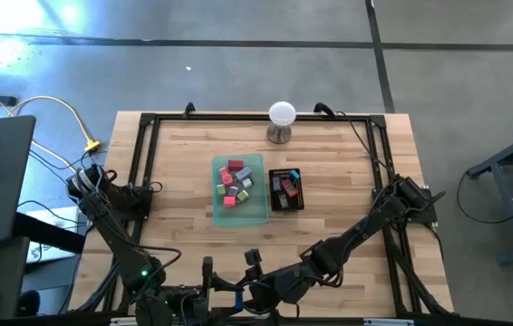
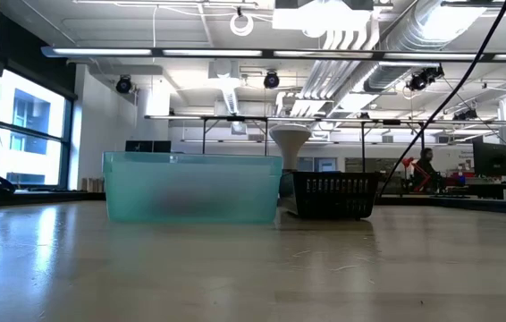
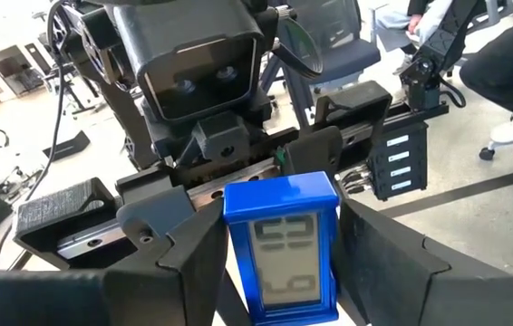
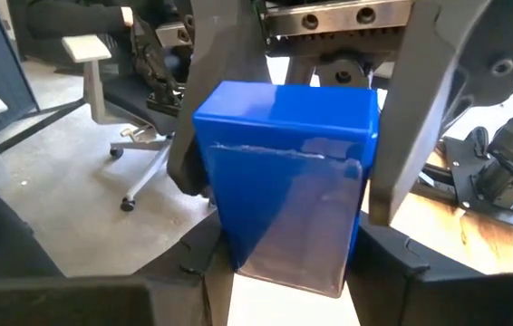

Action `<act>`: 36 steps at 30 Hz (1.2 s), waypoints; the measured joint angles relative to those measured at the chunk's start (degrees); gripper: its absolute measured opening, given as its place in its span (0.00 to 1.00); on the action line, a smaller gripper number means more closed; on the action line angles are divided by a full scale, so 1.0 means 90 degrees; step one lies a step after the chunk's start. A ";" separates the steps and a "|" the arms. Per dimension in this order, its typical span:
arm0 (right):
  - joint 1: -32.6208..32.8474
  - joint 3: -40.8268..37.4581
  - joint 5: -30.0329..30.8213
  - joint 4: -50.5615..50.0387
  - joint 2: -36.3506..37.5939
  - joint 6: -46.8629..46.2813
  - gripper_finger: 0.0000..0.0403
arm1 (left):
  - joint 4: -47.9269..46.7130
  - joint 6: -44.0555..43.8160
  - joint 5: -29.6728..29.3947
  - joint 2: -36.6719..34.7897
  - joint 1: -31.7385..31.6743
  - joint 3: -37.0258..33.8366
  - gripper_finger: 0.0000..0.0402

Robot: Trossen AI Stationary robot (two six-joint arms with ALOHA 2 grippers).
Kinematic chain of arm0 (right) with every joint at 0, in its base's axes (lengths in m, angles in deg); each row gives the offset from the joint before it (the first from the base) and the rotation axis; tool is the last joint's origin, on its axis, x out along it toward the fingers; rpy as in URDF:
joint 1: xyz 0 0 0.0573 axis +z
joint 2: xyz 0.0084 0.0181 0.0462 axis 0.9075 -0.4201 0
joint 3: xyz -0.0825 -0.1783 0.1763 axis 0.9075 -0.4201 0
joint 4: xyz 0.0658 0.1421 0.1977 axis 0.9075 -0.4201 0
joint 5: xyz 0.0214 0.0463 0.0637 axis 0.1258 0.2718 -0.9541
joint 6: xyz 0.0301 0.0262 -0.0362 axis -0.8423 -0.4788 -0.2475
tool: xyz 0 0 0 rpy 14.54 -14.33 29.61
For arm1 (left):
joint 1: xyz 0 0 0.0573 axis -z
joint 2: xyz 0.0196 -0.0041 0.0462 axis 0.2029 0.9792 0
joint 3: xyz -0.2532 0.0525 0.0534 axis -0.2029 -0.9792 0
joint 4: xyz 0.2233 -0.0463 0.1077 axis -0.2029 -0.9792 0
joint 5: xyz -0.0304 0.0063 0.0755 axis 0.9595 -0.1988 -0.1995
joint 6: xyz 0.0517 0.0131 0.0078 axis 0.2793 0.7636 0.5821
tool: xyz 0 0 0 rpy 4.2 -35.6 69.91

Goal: Pick & Place Office items
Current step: Put the blue digital clock into the black bin

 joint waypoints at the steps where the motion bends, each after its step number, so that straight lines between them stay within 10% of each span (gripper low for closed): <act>1: 0.0000 0.0000 0.0000 0.0000 0.0000 0.0004 0.38 | 0.0000 -0.0006 0.0000 0.0000 0.0000 0.0000 0.51; 36: 0.0020 0.0000 0.0058 -0.0287 0.0000 -0.0023 0.38 | -0.0146 0.0194 0.0809 0.0002 -0.0204 0.0000 0.56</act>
